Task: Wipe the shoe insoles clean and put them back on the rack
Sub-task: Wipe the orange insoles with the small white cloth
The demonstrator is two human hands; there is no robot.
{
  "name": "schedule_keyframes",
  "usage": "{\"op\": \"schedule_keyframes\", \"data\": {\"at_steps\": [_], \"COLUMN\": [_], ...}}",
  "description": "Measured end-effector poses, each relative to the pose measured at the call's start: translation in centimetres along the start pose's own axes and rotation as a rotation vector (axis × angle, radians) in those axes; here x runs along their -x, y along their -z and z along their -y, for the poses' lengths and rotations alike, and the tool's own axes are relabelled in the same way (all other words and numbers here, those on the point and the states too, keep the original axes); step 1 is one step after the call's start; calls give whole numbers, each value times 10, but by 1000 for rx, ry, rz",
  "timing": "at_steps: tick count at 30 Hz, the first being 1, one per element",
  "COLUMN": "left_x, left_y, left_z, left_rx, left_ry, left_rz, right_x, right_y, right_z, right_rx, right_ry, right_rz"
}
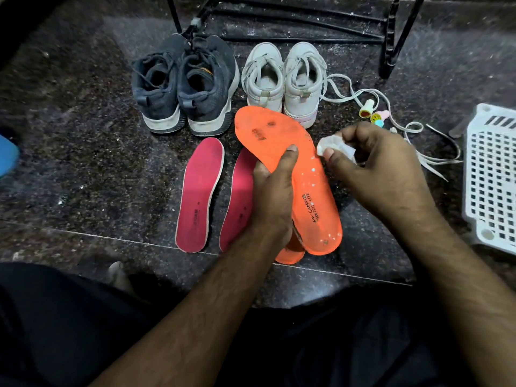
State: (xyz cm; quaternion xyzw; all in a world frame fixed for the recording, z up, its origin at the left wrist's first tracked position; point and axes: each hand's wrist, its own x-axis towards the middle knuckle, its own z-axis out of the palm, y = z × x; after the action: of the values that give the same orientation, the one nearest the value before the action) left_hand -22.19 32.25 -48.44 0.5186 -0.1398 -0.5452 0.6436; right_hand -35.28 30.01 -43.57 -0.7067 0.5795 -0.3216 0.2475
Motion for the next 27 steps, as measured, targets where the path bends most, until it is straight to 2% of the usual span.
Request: {"op": "schedule_keyframes", "data": {"at_steps": [4, 11, 15, 21, 23, 27], "left_x": [2, 1, -2, 7, 5, 3], "left_y": [0, 2, 3, 0, 2, 4], "left_z": [-1, 0, 0, -2, -4, -6], "left_rx": [-22, 14, 37, -34, -20, -11], "left_ry": [-6, 36, 50, 94, 91, 107], "left_rz": [58, 30, 5, 92, 75, 60], "right_x": [-1, -4, -1, -12, -9, 0], "right_y": [2, -6, -6, -5, -6, -1], "right_z": [6, 6, 4, -5, -3, -1], "right_rx": [5, 203, 97, -76, -76, 98], "right_ry": [62, 158, 123, 36, 36, 129], "right_rz": [-48, 58, 202, 44, 116, 259]}}
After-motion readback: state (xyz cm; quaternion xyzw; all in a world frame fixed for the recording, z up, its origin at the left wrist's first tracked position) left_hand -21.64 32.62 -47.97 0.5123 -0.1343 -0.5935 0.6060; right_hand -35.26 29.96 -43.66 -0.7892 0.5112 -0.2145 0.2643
